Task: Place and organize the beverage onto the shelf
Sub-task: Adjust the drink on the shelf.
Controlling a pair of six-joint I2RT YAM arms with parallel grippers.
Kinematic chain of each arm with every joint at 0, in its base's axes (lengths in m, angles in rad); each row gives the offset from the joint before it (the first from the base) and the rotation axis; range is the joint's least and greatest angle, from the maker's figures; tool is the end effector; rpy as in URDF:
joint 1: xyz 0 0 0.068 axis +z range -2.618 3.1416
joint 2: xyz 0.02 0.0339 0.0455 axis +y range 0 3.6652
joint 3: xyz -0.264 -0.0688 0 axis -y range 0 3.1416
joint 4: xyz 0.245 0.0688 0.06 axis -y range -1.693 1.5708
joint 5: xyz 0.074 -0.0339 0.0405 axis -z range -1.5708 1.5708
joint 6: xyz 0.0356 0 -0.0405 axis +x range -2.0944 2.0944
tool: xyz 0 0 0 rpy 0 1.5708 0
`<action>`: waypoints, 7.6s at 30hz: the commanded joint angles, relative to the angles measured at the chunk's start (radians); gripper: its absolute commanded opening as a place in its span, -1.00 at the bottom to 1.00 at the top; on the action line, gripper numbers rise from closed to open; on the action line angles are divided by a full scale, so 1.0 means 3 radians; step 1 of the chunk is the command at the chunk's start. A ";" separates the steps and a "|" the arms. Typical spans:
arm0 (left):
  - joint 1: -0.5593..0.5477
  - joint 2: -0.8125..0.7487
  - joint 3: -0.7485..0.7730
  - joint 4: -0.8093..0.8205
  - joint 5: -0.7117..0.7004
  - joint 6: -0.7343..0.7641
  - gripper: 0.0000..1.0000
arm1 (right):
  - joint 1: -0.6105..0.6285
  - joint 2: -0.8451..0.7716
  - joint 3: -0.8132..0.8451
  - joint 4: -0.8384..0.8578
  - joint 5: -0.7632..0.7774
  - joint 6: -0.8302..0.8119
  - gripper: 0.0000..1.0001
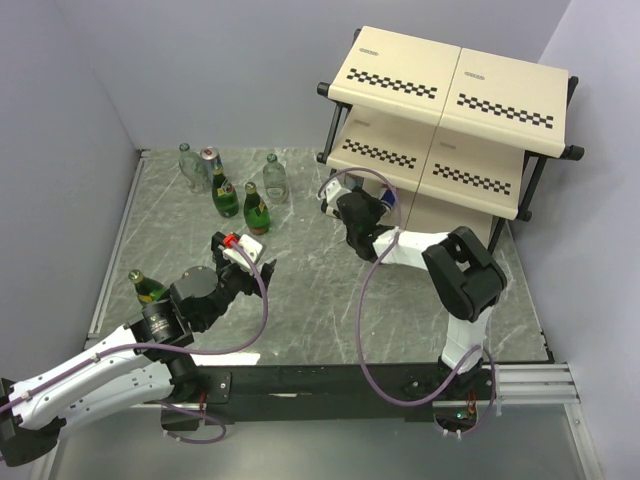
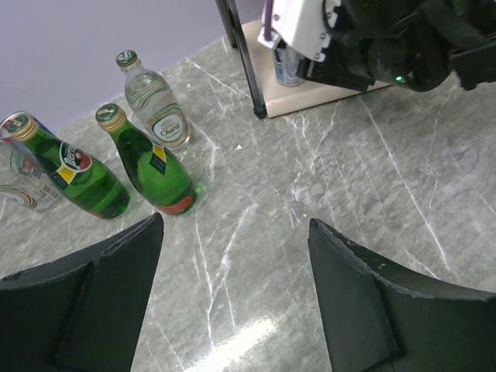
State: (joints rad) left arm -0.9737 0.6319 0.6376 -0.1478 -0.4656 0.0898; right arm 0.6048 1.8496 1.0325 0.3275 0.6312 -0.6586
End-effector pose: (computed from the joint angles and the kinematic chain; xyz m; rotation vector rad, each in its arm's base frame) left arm 0.1011 -0.1203 0.3158 0.5507 1.6131 -0.2614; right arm 0.3367 0.2072 0.1814 -0.8590 1.8334 -0.6806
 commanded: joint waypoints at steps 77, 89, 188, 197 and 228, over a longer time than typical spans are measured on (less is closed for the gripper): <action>0.0510 0.5650 0.3402 0.2058 0.1163 -0.1654 0.83 | -0.1392 -0.4232 -0.0445 -0.2503 -0.2917 0.1633 0.68; 0.0367 0.5548 0.2880 0.2702 0.0739 -0.2074 0.83 | -0.1392 -0.4263 -0.0460 -0.2513 -0.2953 0.1623 0.67; 0.0571 0.6259 0.3382 0.3116 0.0846 -0.3623 -0.11 | -0.1356 -0.4278 -0.0491 -0.2518 -0.2978 0.1602 0.68; 0.0566 0.5988 0.3095 0.3264 0.0959 -0.3587 -0.15 | -0.1356 -0.4284 -0.0496 -0.2503 -0.2968 0.1602 0.68; 0.0275 0.4884 0.1602 0.3489 0.1010 -0.3209 -0.19 | -0.1351 -0.4314 -0.0522 -0.2488 -0.2973 0.1602 0.70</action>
State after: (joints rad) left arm -0.8684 2.1715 1.1503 0.8543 -0.1726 -0.9245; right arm 0.1940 0.5659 0.8764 -0.4572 -0.2699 -0.1764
